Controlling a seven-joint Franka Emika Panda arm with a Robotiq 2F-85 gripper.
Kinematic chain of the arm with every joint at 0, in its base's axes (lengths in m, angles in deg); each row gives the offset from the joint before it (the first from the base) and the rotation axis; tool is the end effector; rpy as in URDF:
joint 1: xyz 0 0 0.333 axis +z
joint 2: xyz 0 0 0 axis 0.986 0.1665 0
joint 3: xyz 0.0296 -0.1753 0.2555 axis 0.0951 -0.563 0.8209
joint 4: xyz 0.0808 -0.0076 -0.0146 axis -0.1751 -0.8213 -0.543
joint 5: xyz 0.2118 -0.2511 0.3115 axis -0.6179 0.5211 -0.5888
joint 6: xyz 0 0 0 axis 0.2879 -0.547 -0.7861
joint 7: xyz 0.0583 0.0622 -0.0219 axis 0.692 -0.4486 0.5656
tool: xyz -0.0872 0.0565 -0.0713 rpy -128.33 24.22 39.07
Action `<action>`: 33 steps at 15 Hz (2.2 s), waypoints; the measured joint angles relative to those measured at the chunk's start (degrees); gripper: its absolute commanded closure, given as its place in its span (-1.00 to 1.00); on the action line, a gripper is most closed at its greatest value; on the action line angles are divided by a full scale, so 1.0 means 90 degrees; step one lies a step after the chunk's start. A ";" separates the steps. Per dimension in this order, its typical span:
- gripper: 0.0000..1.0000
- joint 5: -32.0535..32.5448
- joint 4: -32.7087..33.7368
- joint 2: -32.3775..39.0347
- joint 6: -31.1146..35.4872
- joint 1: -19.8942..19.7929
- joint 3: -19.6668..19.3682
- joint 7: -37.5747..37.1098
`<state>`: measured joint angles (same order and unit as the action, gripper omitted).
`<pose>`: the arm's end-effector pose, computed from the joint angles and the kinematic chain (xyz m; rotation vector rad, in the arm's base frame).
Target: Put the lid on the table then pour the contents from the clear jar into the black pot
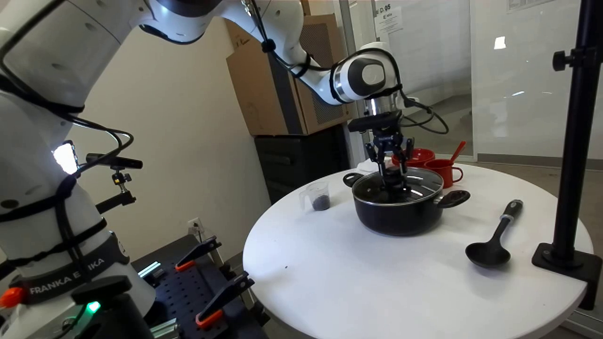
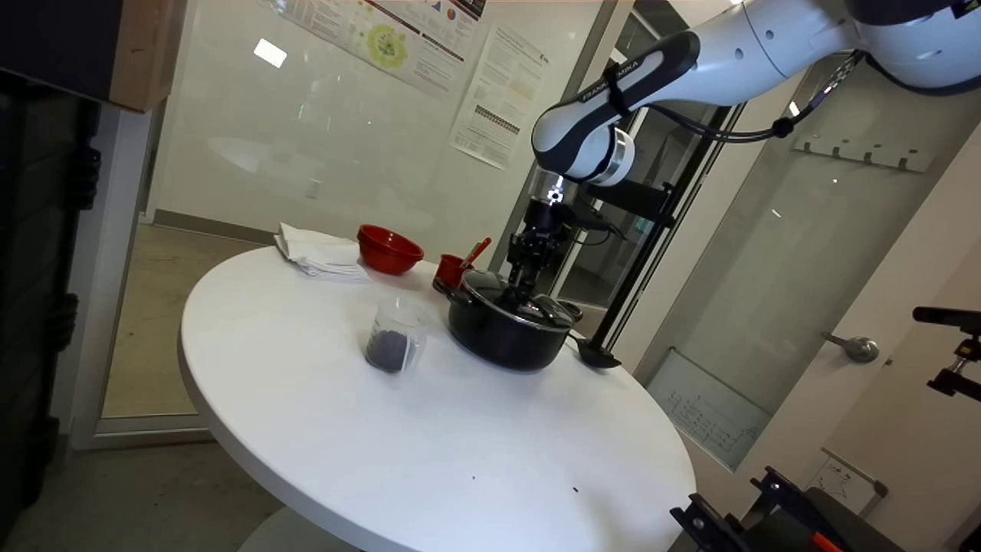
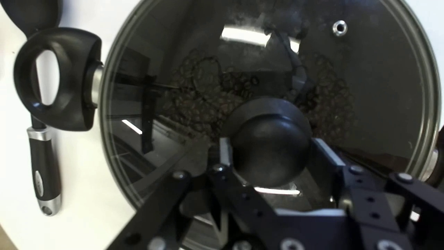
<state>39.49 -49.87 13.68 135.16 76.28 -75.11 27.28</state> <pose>0.7516 -0.0947 0.1141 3.0241 0.3210 -0.0999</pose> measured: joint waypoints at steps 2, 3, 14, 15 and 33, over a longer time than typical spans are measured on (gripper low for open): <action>0.50 0.0000 0.0031 -0.0048 -0.0109 -0.0010 -0.0003 -0.0033; 0.50 0.0000 0.0029 -0.0069 -0.0168 -0.0013 -0.0003 -0.0041; 0.50 -0.0044 -0.0377 -0.1273 -0.0551 -0.0019 0.0321 -0.0041; 0.50 -0.0046 -0.0464 -0.1435 -0.0562 -0.0019 0.0352 -0.0040; 0.50 0.0608 -0.5664 -0.4416 0.1058 0.0170 0.0713 0.0850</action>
<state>44.96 -100.85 -26.06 144.68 77.81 -68.70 34.93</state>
